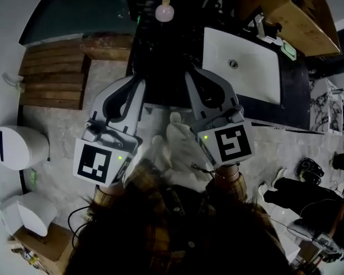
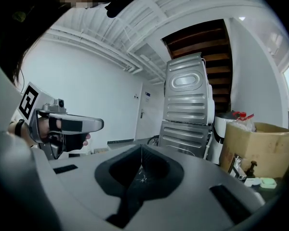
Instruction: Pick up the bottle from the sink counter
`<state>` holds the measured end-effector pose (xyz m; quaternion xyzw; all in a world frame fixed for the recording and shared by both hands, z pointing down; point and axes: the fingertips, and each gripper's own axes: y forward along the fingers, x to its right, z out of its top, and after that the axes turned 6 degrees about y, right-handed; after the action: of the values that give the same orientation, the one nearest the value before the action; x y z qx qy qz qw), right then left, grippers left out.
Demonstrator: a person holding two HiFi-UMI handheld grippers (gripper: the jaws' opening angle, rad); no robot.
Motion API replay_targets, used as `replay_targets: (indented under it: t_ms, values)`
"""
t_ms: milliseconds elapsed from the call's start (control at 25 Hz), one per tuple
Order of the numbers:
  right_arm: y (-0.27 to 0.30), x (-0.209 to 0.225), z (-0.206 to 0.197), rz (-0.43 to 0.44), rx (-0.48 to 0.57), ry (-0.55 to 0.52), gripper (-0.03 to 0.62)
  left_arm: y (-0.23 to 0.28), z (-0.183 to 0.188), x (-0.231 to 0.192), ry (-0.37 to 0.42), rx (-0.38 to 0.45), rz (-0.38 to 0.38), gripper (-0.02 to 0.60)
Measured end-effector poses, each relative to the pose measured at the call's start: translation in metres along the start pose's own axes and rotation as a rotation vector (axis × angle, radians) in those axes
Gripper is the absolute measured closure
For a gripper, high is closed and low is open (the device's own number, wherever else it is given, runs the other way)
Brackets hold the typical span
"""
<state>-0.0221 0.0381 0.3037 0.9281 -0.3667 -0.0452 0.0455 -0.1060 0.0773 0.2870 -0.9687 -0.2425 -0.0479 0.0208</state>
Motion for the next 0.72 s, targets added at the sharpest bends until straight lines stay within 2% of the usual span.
replay_targets:
  t_ms: [280, 720]
  values:
    - [0.036, 0.036, 0.003, 0.030, 0.016, -0.023, 0.577, 0.041, 0.002, -0.021, 0.026, 0.014, 0.039, 0.554]
    - [0.104, 0.110, 0.023, 0.111, 0.049, -0.044, 0.577, 0.142, 0.011, -0.048, 0.063, 0.003, 0.075, 0.554]
